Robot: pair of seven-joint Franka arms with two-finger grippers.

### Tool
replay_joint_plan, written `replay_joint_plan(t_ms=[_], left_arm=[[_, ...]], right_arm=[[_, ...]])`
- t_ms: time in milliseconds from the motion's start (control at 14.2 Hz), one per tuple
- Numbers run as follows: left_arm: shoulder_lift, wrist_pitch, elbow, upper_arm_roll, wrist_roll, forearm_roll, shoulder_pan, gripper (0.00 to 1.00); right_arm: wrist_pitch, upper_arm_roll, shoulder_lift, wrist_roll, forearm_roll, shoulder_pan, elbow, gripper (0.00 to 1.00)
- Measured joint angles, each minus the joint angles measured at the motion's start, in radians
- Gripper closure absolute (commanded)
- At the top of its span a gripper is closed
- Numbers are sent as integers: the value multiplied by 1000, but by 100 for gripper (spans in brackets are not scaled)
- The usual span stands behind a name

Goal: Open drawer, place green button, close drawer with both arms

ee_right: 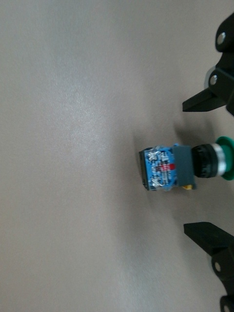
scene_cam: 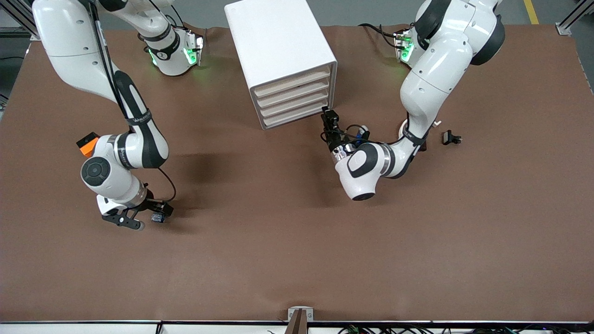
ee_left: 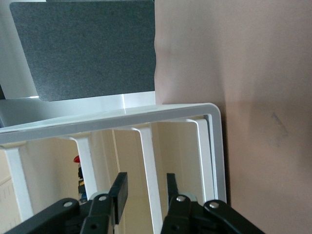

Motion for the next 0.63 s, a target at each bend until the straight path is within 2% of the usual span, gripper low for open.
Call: replay_joint_plan(t_ms=[634], left_arm=[[7,-17,-36,0,-1,-3,-47,61]], right_arm=[[7,0,62,0,0,0,77,0]])
